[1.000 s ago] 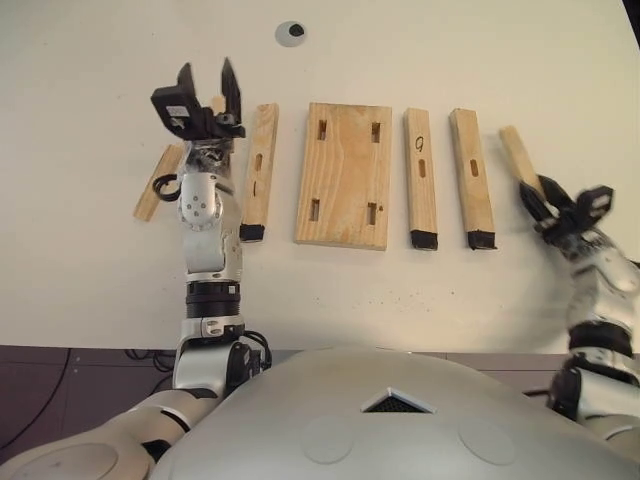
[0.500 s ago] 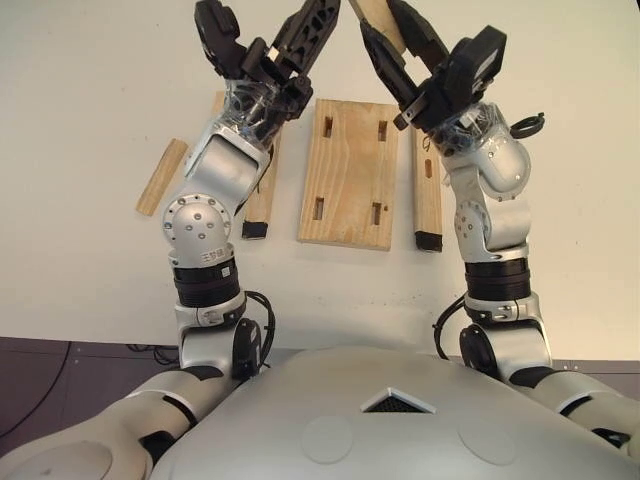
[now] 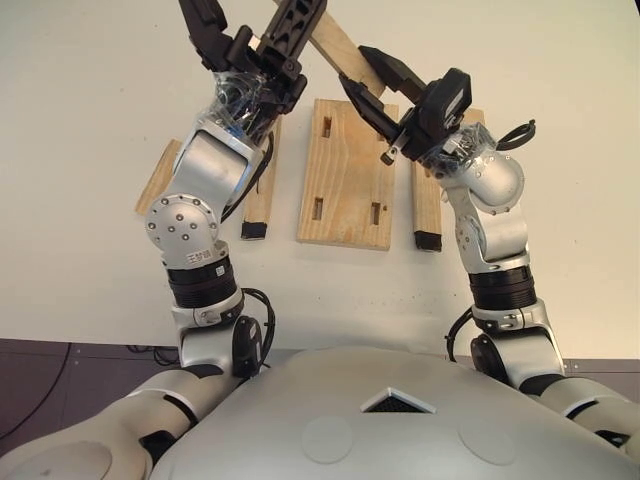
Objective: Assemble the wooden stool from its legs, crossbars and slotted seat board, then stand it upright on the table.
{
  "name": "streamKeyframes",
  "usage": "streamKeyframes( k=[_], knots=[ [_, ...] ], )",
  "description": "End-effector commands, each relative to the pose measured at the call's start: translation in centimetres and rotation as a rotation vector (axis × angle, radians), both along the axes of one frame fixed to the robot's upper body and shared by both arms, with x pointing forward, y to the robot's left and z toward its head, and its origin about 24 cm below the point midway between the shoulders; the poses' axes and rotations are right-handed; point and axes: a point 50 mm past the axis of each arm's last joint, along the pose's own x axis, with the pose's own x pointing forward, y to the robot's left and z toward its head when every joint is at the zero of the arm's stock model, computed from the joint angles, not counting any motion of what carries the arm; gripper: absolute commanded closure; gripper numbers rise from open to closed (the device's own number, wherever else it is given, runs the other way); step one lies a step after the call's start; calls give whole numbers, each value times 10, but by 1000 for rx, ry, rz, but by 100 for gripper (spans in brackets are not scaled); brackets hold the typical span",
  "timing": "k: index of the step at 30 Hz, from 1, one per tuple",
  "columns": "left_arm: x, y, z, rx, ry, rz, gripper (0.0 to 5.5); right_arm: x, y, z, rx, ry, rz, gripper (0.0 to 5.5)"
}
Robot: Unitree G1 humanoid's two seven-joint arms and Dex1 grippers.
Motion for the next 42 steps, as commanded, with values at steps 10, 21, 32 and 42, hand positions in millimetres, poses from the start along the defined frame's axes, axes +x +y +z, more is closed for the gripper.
streamKeyframes(
  k=[10, 21, 32, 42],
  knots=[
    [2, 0, -1, 45, -16, -18, 512, 2, -2, -2, -25, 30, 16, 419],
    [3, 54, -21, 525, -142, 405, 512, 26, -38, -29, -114, 161, -346, 289],
    [-28, 129, -68, 784, -21, 669, 512, 24, -45, -36, -135, 175, -383, 289],
    [-27, 133, -105, 867, 30, 639, 512, 22, -44, -39, -143, 181, -372, 289]
  ],
)
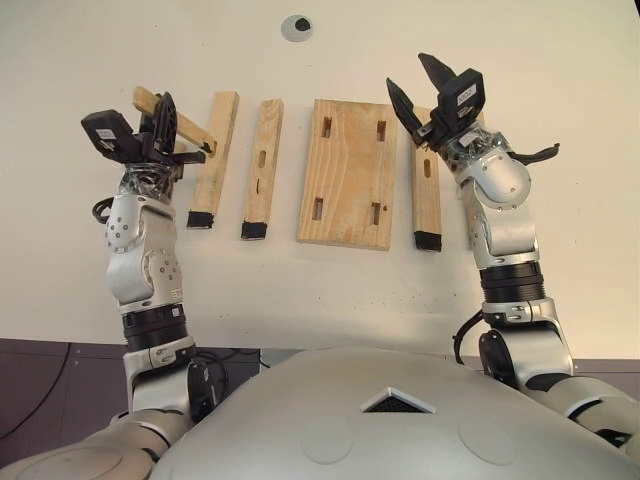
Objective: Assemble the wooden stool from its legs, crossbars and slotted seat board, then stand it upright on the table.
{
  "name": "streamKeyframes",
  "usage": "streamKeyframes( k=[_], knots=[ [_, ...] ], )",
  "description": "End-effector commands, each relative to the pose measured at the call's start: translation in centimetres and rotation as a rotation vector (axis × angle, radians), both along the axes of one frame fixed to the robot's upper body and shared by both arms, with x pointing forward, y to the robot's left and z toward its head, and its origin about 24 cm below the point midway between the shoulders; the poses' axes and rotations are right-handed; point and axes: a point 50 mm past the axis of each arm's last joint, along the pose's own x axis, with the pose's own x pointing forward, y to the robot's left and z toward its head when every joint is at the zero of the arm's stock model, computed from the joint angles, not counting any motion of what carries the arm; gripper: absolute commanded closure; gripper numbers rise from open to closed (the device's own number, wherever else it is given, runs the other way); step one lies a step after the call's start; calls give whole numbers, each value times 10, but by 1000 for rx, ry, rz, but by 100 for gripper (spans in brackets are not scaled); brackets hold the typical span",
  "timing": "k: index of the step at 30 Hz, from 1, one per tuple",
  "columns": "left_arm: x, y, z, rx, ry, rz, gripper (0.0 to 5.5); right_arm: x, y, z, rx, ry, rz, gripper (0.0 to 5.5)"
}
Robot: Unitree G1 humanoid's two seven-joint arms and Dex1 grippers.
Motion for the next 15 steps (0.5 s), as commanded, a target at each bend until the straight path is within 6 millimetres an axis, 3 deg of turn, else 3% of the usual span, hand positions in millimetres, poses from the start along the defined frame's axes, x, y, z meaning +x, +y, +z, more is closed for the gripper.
streamKeyframes(
  k=[1, 11, 15],
  knots=[
    [-1, 1, -15, 32, 42, -12, 512, -1, -2, -2, -17, 9, 3, 289],
    [-6, -4, -18, 139, 191, -67, 512, -1, 0, -5, -30, 21, 18, 289],
    [-12, -13, -42, 138, 317, -112, 512, -2, 4, -6, -29, 29, 30, 289]
  ],
)
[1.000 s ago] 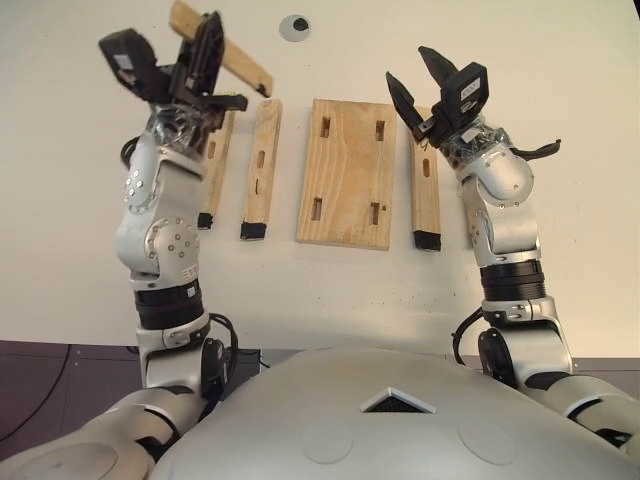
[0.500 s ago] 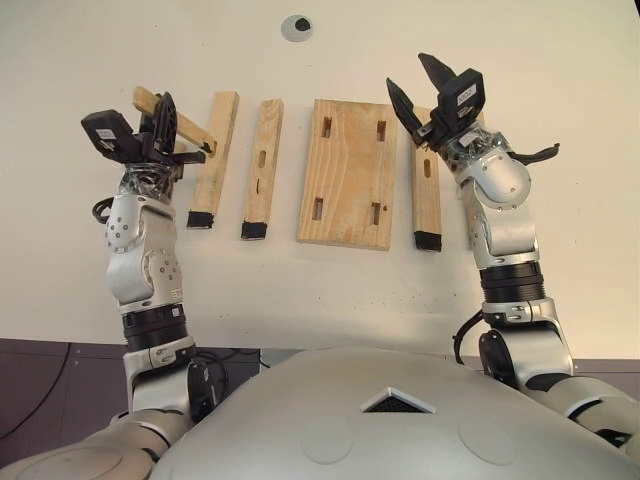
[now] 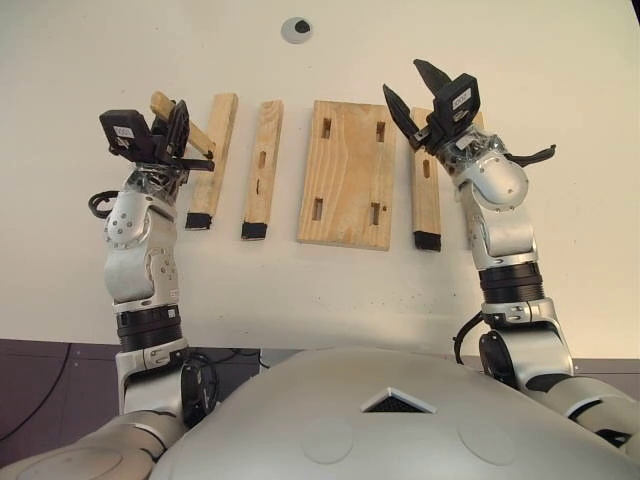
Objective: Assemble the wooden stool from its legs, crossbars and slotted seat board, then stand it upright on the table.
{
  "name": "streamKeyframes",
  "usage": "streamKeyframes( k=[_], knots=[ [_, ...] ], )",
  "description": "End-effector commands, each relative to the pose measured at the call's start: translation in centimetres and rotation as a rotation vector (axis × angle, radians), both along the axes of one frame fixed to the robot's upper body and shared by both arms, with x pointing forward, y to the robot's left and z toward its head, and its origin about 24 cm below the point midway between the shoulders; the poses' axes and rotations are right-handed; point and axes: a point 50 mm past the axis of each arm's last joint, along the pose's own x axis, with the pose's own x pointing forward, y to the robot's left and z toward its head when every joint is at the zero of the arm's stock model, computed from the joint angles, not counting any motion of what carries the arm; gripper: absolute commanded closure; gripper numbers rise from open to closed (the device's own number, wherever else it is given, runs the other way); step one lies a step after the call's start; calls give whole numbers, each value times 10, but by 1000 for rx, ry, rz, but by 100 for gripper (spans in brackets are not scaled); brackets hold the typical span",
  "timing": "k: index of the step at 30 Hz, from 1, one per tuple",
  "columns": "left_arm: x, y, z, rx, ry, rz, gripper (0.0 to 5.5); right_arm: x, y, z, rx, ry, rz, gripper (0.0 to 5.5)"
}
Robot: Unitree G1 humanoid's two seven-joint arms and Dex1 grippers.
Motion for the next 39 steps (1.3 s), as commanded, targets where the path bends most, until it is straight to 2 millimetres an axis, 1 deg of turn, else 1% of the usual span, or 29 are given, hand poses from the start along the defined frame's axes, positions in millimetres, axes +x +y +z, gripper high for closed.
streamKeyframes(
  k=[1, 2, 4, 6, 8, 10, 12, 14, 15, 17, 18, 20, 21, 22, 25, 26, 29, 31, 32, 34, 37, 39],
  knots=[
    [-17, -7, -50, -8, 264, -28, 512, -1, 2, -3, -15, 15, 14, 289],
    [-20, -8, -59, -15, 301, -30, 512, -2, 3, -3, -14, 18, 15, 289],
    [-24, -9, -69, -36, 338, -24, 512, -2, 5, -4, -11, 21, 19, 289],
    [-29, -5, -81, -58, 374, 0, 512, -4, 7, -4, -7, 25, 24, 289],
    [-34, -2, -87, -58, 392, 11, 512, -5, 9, -5, -4, 29, 29, 289],
    [-34, -1, -87, -57, 391, 3, 512, -6, 8, -6, -3, 33, 26, 289],
    [-29, -4, -77, -60, 341, -33, 512, -6, 7, -6, -3, 35, 21, 289],
    [-21, -3, -55, -42, 252, -40, 512, -6, 7, -6, -1, 34, 16, 289],
    [-17, 2, -42, -22, 206, -27, 483, -6, 7, -6, 1, 33, 9, 289],
    [-16, 13, -19, 10, 155, -6, 460, -7, 8, -5, 6, 29, 0, 289],
    [-16, 15, -12, 22, 150, -9, 446, -8, 7, -5, 9, 27, -8, 289],
    [-23, 19, -3, 53, 192, -36, 418, -11, 6, -6, 14, 25, -26, 289],
    [-28, 21, -2, 61, 247, -38, 397, -12, 6, -7, 15, 26, -33, 289],
    [-33, 21, -3, 60, 298, -49, 386, -13, 7, -8, 16, 28, -35, 289],
    [-39, 16, -5, 16, 410, -77, 336, -20, 10, -13, 18, 45, -33, 289],
    [-41, 15, -7, 16, 441, -79, 327, -22, 11, -15, 18, 49, -29, 289],
    [-45, 15, -12, 21, 489, -78, 282, -23, 13, -15, 16, 51, -20, 289],
    [-46, 15, -14, 24, 508, -80, 242, -22, 12, -14, 14, 50, -21, 289],
    [-47, 15, -16, 31, 523, -80, 235, -21, 12, -14, 13, 49, -21, 289],
    [-50, 15, -22, 37, 551, -77, 201, -21, 11, -14, 12, 49, -21, 289],
    [-52, 16, -30, 32, 580, -72, 201, -21, 12, -14, 9, 51, -17, 289],
    [-53, 17, -33, 32, 593, -75, 227, -21, 13, -14, 9, 53, -14, 289]
  ],
)
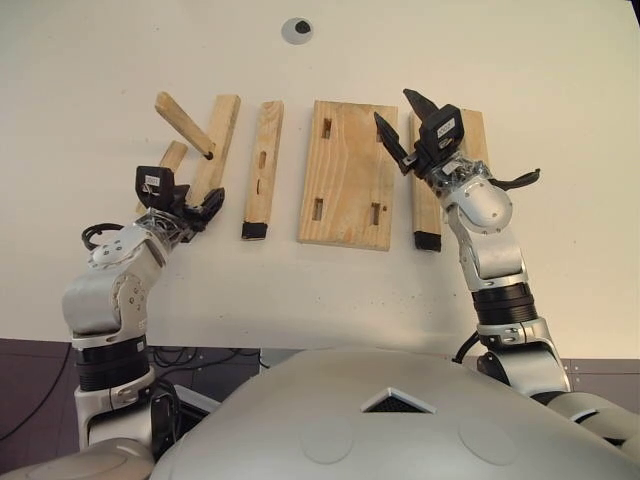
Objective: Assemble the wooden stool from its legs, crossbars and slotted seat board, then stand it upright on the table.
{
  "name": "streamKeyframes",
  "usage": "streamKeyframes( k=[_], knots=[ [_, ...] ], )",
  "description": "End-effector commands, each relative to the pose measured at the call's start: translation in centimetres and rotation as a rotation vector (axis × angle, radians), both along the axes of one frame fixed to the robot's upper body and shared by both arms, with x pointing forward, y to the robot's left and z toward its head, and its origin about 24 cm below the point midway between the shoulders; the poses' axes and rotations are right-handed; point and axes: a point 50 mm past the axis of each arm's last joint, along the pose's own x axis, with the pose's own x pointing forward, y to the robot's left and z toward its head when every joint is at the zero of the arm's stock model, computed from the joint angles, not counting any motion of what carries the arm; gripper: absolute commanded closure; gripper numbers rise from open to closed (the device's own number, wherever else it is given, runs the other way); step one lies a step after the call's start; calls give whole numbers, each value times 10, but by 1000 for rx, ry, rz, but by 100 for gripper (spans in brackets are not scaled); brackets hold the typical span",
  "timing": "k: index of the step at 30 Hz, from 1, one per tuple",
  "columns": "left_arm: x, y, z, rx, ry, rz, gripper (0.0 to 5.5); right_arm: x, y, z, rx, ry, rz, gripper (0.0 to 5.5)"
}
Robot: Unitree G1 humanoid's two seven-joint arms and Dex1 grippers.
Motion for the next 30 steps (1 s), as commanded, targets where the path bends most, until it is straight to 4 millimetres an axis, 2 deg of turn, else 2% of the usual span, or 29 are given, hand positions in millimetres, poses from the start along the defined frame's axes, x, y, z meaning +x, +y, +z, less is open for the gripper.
streamKeyframes(
  k=[1, 8, 12, 15, 18, 20, 23, 25, 28, 30],
  knots=[
    [-3, 3, -9, 19, 47, -5, 246, 0, 4, 1, 4, 0, 4, 289],
    [-3, 1, -9, 74, 44, -46, 350, 2, 3, 3, 1, -4, 1, 289],
    [1, 0, -6, 92, 6, -48, 351, 4, 2, 5, 0, -13, -6, 289],
    [16, -3, 12, 64, -148, -22, 351, 6, 1, 8, 1, -28, -10, 289],
    [43, -22, 58, -85, -367, -99, 351, 15, -7, 22, 36, -71, -15, 289],
    [53, -33, 76, -219, -400, -225, 351, 24, -13, 36, 87, -80, 29, 289],
    [55, -49, 97, -587, -363, -444, 351, 38, -15, 58, 383, 112, 195, 289],
    [50, -58, 103, -797, -335, -600, 351, 40, -11, 67, 489, 256, 366, 289],
    [47, -64, 94, -950, -284, -668, 351, 37, -6, 72, 604, 454, 552, 289],
    [46, -71, 96, -1069, -302, -730, 351, 30, 0, 70, 692, 597, 649, 260]
  ],
)
